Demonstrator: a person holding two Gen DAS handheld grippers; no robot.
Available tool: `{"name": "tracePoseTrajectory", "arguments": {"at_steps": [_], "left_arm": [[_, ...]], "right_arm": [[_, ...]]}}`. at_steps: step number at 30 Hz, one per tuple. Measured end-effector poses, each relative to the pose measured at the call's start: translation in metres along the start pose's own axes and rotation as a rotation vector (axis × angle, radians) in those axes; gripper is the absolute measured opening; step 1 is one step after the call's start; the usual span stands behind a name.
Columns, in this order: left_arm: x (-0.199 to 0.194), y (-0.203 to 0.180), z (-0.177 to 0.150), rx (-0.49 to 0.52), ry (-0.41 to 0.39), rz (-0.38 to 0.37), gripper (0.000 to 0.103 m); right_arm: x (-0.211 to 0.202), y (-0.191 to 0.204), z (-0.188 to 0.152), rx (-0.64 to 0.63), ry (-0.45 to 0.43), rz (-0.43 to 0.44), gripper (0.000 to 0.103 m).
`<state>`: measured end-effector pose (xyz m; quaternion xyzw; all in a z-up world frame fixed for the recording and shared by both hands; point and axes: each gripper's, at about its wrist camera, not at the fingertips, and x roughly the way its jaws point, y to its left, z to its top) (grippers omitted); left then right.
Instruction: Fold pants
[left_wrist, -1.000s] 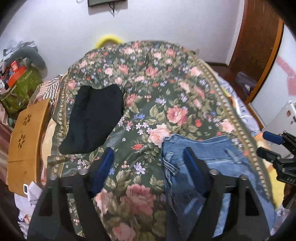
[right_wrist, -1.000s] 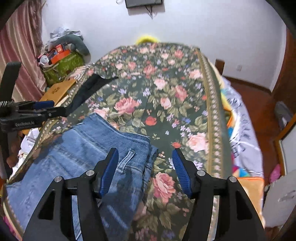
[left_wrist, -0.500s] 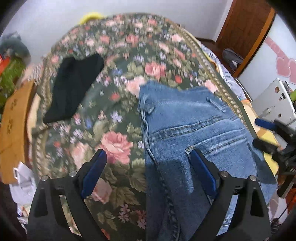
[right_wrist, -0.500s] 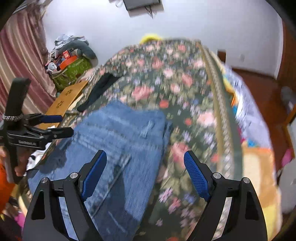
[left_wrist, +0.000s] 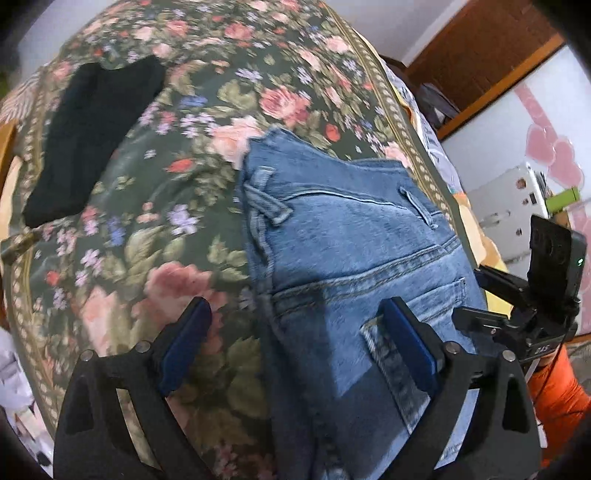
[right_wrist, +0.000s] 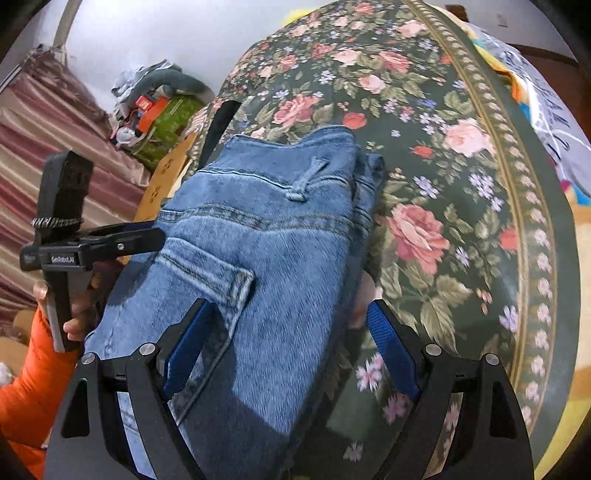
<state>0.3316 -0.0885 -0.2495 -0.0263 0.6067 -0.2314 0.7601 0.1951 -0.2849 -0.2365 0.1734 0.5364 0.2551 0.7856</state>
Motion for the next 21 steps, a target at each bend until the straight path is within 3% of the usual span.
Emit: {"name": "tracePoseTrajectory", "arguments": {"at_steps": [4, 7, 11, 17, 21], "left_arm": [[0.008, -0.002, 0.006, -0.002, 0.013, -0.037, 0.093], [0.007, -0.004, 0.006, -0.002, 0.023, -0.105, 0.068], [0.005, -0.006, 0.004, -0.018, 0.010, -0.100, 0.063], [-0.014, -0.013, 0.000, -0.001, -0.058, -0.057, 0.041], [-0.046, -0.012, -0.005, 0.021, -0.151, -0.048, 0.036]], "right_arm": [[0.003, 0.001, 0.005, -0.003, 0.014, 0.027, 0.063], [0.004, -0.002, 0.007, 0.011, 0.022, 0.050, 0.056], [0.000, 0.001, 0.007, 0.001, 0.014, 0.044, 0.046], [-0.013, 0.017, 0.014, -0.061, -0.032, -0.006, 0.027], [-0.023, 0.037, 0.021, -0.109, -0.084, -0.021, 0.024]]}}
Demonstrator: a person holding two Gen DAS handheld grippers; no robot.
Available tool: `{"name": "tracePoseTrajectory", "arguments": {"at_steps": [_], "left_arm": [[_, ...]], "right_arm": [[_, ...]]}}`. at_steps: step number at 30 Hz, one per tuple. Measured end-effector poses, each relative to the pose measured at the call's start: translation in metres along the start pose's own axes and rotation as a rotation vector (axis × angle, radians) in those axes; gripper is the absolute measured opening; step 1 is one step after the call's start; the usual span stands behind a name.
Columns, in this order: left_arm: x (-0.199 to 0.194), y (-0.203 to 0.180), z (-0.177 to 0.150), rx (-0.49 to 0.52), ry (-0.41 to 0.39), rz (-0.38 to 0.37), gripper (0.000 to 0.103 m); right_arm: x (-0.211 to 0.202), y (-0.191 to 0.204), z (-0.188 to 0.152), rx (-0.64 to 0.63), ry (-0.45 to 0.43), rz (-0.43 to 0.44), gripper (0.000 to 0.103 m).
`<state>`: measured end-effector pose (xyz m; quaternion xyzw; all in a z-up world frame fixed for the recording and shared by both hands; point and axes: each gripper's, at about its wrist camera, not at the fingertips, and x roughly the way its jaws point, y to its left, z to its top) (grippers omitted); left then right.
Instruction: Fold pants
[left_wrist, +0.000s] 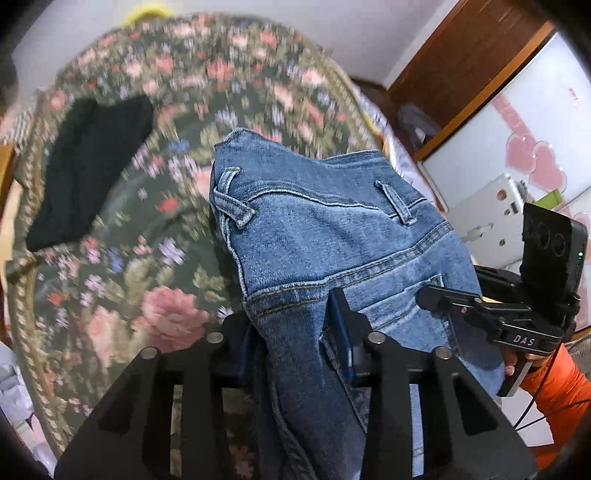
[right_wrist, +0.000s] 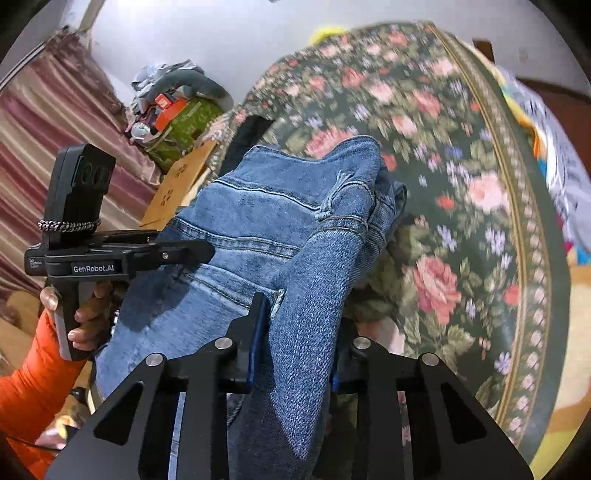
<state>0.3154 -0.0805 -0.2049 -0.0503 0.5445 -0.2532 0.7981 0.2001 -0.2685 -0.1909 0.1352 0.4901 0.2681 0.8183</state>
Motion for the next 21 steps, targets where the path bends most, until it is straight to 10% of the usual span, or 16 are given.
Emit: {"name": "tracePoseTrajectory", "arguments": {"at_steps": [14, 21], "left_arm": [[-0.149, 0.028, 0.041, 0.036, -0.413, 0.191, 0.034], [-0.170, 0.081, 0.068, -0.002, -0.463, 0.254, 0.034]], "right_arm": [[-0.016, 0.114, 0.098, -0.219, -0.289, 0.038, 0.022], [0.020, 0.147, 0.142, -0.261, -0.331, 0.060, 0.021]]}}
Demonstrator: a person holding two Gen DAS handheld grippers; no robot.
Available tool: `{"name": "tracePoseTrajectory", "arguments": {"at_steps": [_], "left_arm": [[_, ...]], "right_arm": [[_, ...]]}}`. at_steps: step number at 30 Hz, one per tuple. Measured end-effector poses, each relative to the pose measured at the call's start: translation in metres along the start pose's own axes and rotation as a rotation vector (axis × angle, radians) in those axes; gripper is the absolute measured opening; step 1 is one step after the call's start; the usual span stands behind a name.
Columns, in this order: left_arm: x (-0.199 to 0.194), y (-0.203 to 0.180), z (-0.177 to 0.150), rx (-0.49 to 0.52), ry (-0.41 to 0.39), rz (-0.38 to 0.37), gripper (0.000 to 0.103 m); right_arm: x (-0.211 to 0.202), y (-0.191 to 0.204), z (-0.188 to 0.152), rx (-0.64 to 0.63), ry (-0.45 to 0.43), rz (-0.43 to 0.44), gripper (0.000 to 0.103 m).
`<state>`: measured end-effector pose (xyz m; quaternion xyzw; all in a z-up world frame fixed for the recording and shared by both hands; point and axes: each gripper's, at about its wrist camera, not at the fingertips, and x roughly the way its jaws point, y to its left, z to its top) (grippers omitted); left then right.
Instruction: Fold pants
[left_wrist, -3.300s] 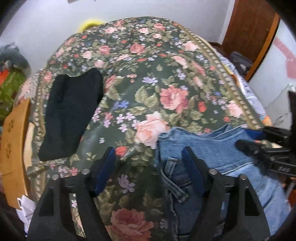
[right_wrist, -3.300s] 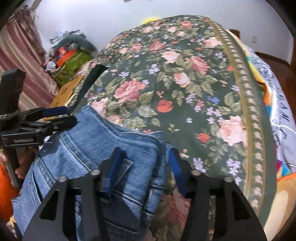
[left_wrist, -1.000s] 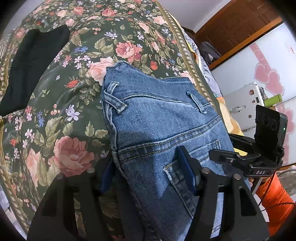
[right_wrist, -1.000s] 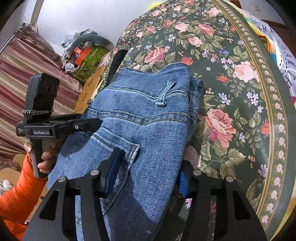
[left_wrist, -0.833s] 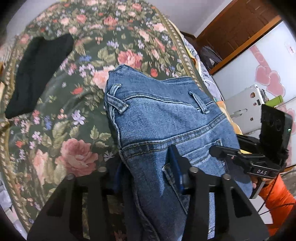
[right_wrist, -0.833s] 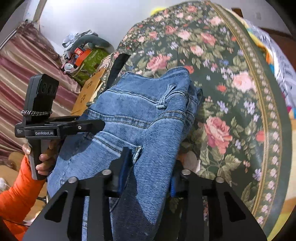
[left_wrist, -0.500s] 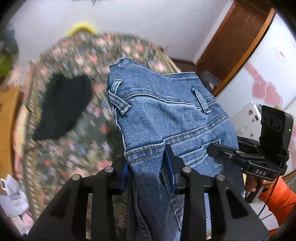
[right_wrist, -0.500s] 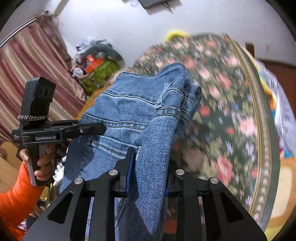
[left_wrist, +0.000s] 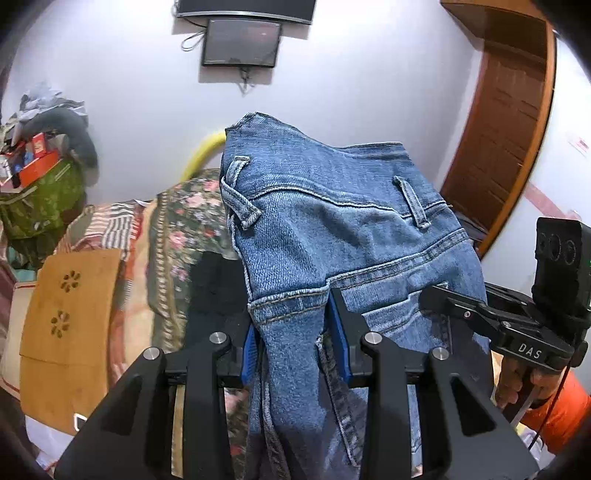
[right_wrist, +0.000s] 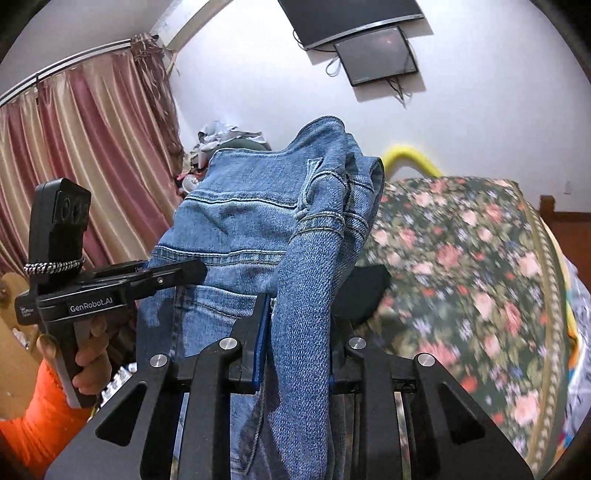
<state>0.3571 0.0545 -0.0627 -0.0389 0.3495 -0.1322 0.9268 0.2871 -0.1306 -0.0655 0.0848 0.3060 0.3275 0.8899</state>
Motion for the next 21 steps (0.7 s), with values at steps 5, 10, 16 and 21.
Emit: {"name": "tracePoseTrajectory", "arguments": {"at_steps": [5, 10, 16, 21], "left_arm": [[0.035, 0.042, 0.010, -0.044, 0.023, 0.019, 0.034], [0.084, 0.078, 0.008, -0.090, 0.053, 0.017, 0.034], [0.154, 0.117, -0.001, -0.133, 0.123, 0.026, 0.034], [0.202, 0.132, -0.011, -0.150, 0.173, 0.021, 0.034]], "right_arm": [[0.046, -0.001, 0.012, -0.009, 0.024, -0.003, 0.021], [0.096, -0.013, 0.014, 0.006, 0.076, -0.017, 0.021], [0.149, -0.034, 0.006, 0.037, 0.144, -0.041, 0.021], [0.187, -0.054, -0.004, 0.061, 0.197, -0.076, 0.021]]}}
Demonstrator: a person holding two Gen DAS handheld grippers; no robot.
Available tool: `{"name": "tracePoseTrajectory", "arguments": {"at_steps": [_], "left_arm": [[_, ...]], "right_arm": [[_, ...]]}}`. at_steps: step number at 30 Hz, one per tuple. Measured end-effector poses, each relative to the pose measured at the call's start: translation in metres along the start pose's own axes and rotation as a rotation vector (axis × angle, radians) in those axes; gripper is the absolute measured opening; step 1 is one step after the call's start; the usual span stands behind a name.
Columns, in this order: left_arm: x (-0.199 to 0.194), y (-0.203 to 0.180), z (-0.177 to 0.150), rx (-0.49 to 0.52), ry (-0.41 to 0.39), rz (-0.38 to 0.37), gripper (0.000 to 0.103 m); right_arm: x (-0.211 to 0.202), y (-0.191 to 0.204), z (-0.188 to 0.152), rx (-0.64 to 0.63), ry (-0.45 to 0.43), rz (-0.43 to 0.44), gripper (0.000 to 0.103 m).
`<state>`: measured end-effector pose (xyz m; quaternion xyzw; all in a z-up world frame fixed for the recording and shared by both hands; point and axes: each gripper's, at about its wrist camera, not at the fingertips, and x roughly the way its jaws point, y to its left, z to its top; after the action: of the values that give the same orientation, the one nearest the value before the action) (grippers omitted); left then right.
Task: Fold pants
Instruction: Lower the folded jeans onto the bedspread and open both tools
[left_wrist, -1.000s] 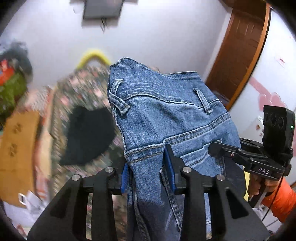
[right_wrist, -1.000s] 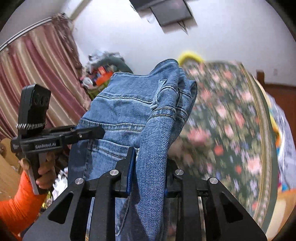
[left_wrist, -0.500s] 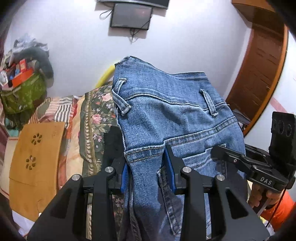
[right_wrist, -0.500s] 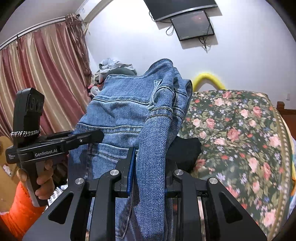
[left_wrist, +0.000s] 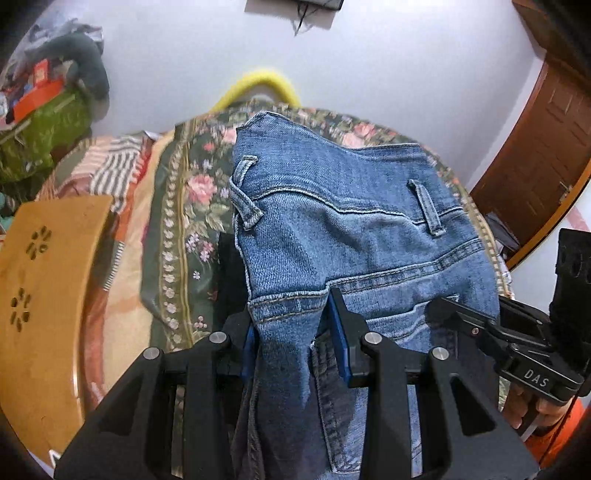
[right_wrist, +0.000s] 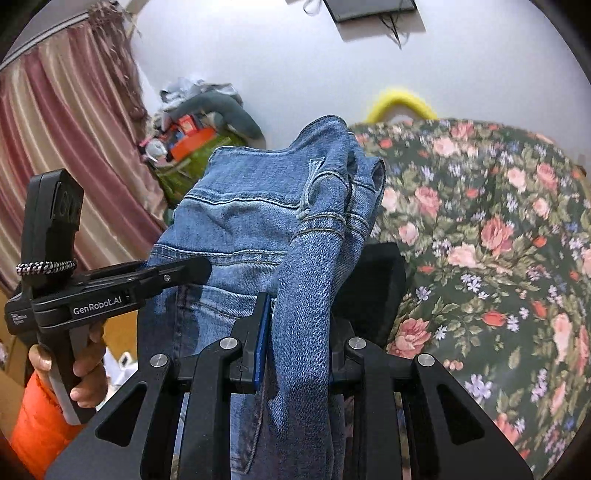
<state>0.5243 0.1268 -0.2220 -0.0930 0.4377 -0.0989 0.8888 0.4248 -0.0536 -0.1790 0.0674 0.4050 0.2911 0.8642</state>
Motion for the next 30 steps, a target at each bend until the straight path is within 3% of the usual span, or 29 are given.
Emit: {"name": "tracePoseTrajectory", "arguments": {"at_steps": [5, 9, 11, 15, 22, 30], "left_arm": [[0.050, 0.011, -0.006, -0.023, 0.066, -0.002, 0.034], [0.080, 0.014, -0.017, -0.009, 0.120, 0.068, 0.040], [0.081, 0.015, -0.024, -0.017, 0.115, 0.091, 0.047], [0.065, 0.020, -0.030, -0.035, 0.093, 0.138, 0.047], [-0.011, 0.009, -0.036, -0.033, -0.004, 0.156, 0.047], [-0.149, -0.052, -0.038, 0.063, -0.225, 0.189, 0.047]], "right_arm": [[0.035, -0.023, -0.003, 0.027, 0.080, -0.035, 0.021], [0.055, -0.041, -0.012, 0.066, 0.158, -0.049, 0.023], [0.052, -0.044, -0.015, 0.077, 0.165, -0.043, 0.025], [0.035, -0.033, -0.019, 0.011, 0.172, -0.078, 0.029], [-0.027, -0.018, -0.020, -0.077, 0.078, -0.138, 0.029], [-0.144, 0.039, -0.005, -0.134, -0.167, -0.105, 0.029]]}}
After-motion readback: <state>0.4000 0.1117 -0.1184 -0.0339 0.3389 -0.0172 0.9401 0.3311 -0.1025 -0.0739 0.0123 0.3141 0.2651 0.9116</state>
